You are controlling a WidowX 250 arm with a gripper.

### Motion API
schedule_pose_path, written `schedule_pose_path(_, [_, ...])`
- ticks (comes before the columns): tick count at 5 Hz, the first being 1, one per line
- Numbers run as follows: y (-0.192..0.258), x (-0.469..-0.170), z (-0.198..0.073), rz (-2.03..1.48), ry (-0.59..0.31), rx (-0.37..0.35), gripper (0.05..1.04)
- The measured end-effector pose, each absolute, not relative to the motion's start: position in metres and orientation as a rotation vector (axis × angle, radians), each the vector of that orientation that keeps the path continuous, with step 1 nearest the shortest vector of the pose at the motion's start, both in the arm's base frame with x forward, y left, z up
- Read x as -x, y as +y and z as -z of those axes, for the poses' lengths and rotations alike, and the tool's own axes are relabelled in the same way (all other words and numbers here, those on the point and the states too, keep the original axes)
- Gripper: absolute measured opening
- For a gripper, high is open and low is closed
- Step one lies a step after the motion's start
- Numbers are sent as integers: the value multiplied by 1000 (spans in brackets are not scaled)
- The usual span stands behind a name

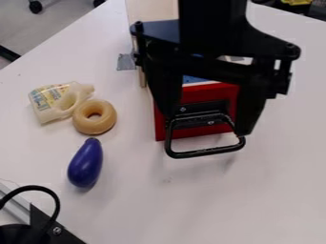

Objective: Close the drawer

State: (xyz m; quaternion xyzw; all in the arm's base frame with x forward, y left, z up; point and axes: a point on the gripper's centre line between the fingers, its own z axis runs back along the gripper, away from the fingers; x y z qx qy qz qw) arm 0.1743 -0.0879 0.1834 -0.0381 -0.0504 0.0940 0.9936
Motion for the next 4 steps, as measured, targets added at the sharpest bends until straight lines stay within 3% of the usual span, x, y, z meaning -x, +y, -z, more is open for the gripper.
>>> schedule_pose_path(2, [-94,-184,-167,-183,-107,63,999])
schedule_pose_path(4, [-92,-202,-131,-188,-121,8,999])
